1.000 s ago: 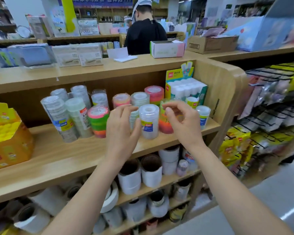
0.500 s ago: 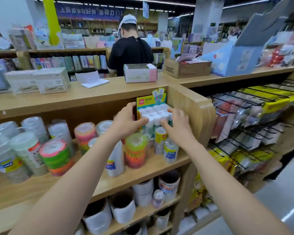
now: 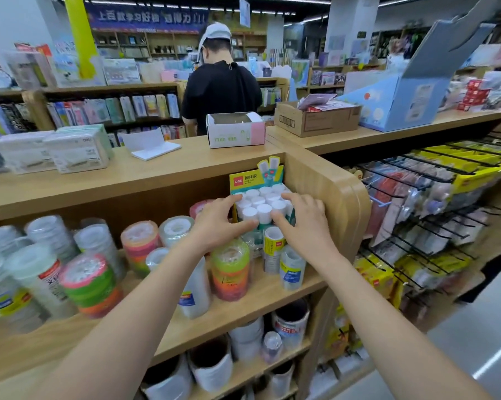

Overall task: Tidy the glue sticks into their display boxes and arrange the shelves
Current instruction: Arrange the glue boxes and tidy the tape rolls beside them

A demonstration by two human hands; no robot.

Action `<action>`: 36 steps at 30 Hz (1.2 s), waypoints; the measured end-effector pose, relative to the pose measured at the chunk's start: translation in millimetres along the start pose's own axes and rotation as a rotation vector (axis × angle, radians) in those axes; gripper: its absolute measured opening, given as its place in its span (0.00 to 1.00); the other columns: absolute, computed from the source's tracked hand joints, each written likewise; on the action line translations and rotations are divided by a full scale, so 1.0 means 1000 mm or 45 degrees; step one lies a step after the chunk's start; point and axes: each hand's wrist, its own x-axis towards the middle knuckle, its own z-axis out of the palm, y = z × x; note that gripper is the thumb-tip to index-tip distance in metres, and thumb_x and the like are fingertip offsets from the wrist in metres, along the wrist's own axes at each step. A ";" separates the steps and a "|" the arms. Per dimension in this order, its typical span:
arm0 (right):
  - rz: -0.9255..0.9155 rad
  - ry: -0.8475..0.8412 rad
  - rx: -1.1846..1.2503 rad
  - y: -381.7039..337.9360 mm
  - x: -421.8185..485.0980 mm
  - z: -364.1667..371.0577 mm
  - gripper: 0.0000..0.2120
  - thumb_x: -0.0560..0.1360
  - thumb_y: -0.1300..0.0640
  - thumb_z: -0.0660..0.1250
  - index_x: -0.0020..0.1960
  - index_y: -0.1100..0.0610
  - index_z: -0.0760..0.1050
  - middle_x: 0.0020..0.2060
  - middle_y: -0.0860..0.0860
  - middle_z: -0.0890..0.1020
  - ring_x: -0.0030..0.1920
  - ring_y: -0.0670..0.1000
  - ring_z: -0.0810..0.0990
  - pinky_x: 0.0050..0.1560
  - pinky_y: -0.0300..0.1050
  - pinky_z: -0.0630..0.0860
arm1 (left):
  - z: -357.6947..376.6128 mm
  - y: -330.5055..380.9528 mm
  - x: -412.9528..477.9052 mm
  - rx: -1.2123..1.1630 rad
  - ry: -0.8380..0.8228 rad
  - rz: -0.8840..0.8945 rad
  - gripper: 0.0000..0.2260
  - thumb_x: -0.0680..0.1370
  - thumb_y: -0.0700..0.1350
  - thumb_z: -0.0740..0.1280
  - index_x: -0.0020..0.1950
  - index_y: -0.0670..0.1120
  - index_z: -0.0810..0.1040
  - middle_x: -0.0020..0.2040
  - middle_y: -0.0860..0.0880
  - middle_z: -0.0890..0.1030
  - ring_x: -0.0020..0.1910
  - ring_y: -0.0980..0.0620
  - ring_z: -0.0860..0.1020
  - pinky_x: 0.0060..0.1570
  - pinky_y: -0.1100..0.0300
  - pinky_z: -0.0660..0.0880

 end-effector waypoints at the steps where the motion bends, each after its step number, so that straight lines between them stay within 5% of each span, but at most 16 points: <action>1: -0.001 0.010 -0.017 0.001 -0.003 0.002 0.22 0.79 0.46 0.62 0.70 0.54 0.69 0.66 0.54 0.70 0.66 0.54 0.63 0.65 0.45 0.62 | 0.001 0.000 0.001 0.013 0.008 -0.008 0.37 0.72 0.64 0.69 0.77 0.51 0.64 0.72 0.46 0.71 0.70 0.47 0.68 0.69 0.49 0.65; 5: 0.079 -0.058 0.136 -0.002 -0.008 0.011 0.27 0.80 0.47 0.62 0.75 0.56 0.61 0.75 0.56 0.59 0.75 0.56 0.57 0.73 0.50 0.57 | -0.001 0.000 0.007 0.015 0.021 -0.073 0.40 0.72 0.63 0.70 0.79 0.49 0.58 0.74 0.44 0.68 0.72 0.43 0.64 0.70 0.45 0.64; 15: 0.127 -0.093 0.131 0.003 0.008 0.007 0.24 0.79 0.47 0.64 0.73 0.52 0.66 0.63 0.55 0.66 0.63 0.55 0.70 0.60 0.43 0.67 | 0.002 -0.001 0.016 -0.032 -0.047 -0.062 0.54 0.56 0.73 0.61 0.79 0.53 0.54 0.72 0.48 0.70 0.73 0.44 0.65 0.69 0.43 0.63; 24: 0.138 -0.383 0.126 0.007 0.028 0.006 0.31 0.76 0.47 0.69 0.76 0.43 0.62 0.71 0.56 0.67 0.70 0.55 0.68 0.65 0.47 0.67 | 0.009 -0.005 0.027 0.221 -0.157 -0.080 0.42 0.75 0.60 0.69 0.80 0.53 0.48 0.80 0.49 0.58 0.79 0.43 0.49 0.73 0.46 0.48; 36: 0.097 0.006 0.336 0.009 0.016 0.018 0.24 0.73 0.52 0.74 0.68 0.52 0.76 0.65 0.49 0.78 0.65 0.49 0.75 0.61 0.41 0.71 | 0.010 -0.008 0.026 0.056 0.012 0.032 0.38 0.72 0.52 0.75 0.78 0.47 0.62 0.72 0.46 0.72 0.70 0.45 0.69 0.66 0.52 0.66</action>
